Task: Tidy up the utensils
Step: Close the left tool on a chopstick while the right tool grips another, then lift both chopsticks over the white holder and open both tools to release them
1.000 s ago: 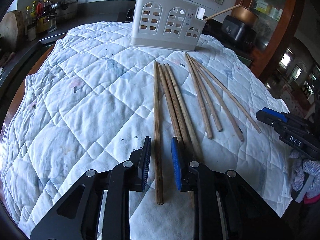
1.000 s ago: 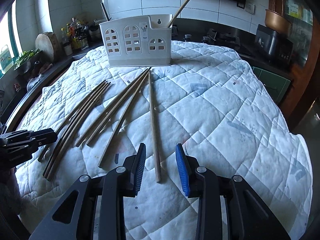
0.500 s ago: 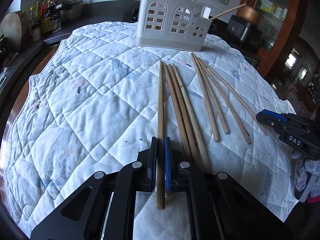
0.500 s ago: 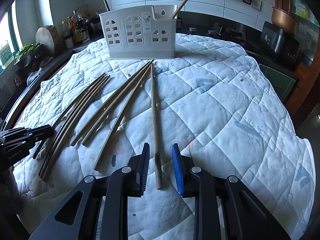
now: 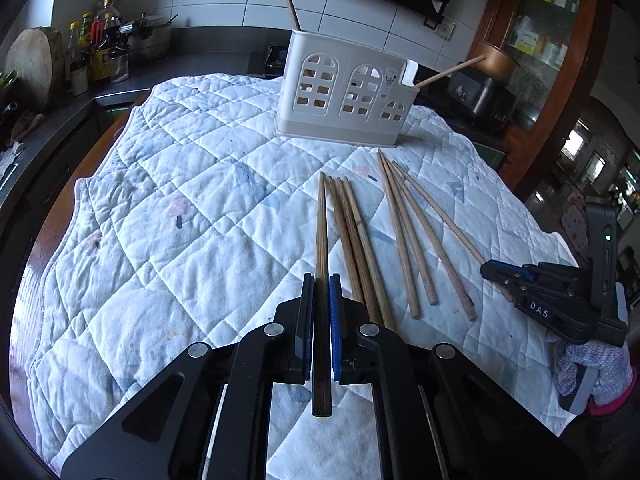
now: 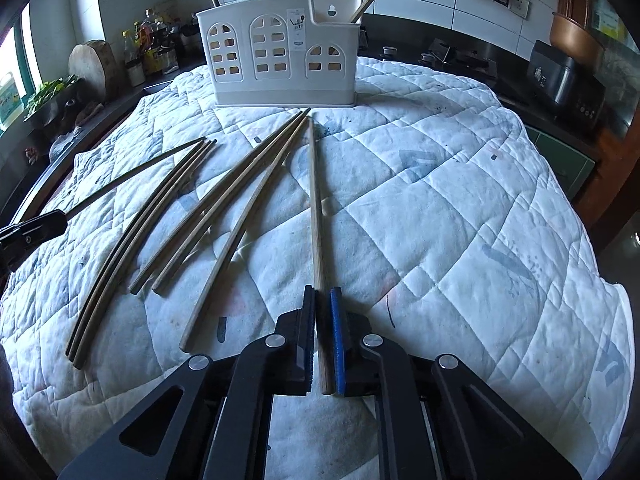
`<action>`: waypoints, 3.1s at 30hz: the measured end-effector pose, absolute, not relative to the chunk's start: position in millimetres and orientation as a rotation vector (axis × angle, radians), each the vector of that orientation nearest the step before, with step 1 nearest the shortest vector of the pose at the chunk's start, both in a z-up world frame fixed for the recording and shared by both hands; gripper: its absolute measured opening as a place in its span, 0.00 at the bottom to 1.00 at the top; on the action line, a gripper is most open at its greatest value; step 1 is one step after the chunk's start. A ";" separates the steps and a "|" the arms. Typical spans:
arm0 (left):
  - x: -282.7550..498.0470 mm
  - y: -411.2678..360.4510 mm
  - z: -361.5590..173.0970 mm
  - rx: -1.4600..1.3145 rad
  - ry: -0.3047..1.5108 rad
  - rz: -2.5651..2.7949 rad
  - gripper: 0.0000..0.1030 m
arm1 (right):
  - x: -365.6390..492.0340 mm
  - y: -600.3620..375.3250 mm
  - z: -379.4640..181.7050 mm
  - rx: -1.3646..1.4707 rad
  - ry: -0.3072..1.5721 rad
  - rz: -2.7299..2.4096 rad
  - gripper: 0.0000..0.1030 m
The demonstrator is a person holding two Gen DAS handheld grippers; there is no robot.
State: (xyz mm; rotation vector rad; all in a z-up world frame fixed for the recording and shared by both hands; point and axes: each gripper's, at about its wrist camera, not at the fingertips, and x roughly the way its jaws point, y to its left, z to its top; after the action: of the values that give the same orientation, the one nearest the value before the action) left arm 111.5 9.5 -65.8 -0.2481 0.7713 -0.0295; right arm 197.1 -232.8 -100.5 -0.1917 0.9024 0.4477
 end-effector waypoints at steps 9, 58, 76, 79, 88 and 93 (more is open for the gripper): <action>110.2 21.1 -47.6 -0.282 0.716 -0.036 0.06 | 178.0 -238.4 -49.0 -0.145 0.749 0.447 0.06; 262.4 30.1 194.2 -0.089 0.346 -0.072 0.06 | 337.0 -182.6 150.6 -0.178 0.661 0.508 0.06; 330.0 57.8 160.7 -0.196 0.376 -0.032 0.06 | 355.9 -168.8 122.3 -0.218 0.691 0.535 0.06; 328.2 58.2 169.8 -0.199 0.348 -0.035 0.06 | 357.5 -166.9 124.1 -0.215 0.689 0.540 0.06; 335.1 54.8 168.1 -0.197 0.312 -0.016 0.06 | 361.9 -163.3 115.7 -0.227 0.711 0.539 0.06; 345.0 63.8 144.3 -0.238 0.368 -0.028 0.06 | 362.6 -164.5 110.1 -0.227 0.726 0.544 0.07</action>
State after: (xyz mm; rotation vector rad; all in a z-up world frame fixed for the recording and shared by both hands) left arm 345.0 63.8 144.3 -0.2383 0.3680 -0.0277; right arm 362.6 -164.5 110.1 -0.2270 0.7258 0.5439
